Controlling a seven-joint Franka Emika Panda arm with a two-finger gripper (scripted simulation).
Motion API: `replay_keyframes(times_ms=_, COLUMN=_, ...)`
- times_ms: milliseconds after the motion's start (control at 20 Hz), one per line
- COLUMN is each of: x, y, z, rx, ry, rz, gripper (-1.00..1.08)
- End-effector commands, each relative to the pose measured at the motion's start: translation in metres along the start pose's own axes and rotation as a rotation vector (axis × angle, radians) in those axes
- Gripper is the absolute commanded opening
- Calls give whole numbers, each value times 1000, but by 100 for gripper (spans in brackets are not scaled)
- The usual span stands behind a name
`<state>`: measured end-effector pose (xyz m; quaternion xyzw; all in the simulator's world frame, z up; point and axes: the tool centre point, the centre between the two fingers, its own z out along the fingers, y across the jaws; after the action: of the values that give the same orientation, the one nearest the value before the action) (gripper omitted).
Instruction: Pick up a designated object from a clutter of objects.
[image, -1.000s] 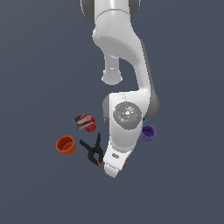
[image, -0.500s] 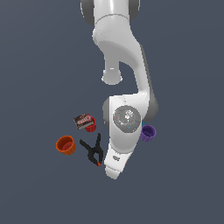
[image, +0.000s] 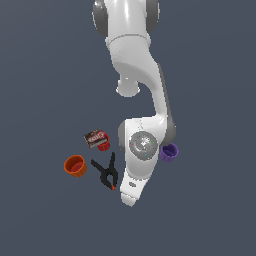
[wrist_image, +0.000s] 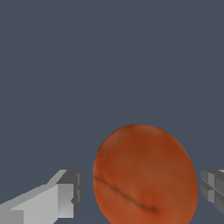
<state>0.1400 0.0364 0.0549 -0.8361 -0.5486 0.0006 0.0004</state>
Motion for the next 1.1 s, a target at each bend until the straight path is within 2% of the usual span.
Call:
replay_keyframes(times_ms=0, x=0, y=0, z=7, rx=-1, ry=1, rz=-1, gripper=100)
replay_keyframes(times_ms=200, x=1, y=2, z=8, rx=-1, ry=1, rz=-1, gripper=100)
replay_keyframes(times_ms=250, x=1, y=2, z=8, rx=-1, ry=1, rz=-1, gripper=-100)
replay_keyframes(times_ms=1050, x=2, y=-3, z=2, rx=-1, ry=0, rz=0, gripper=-100)
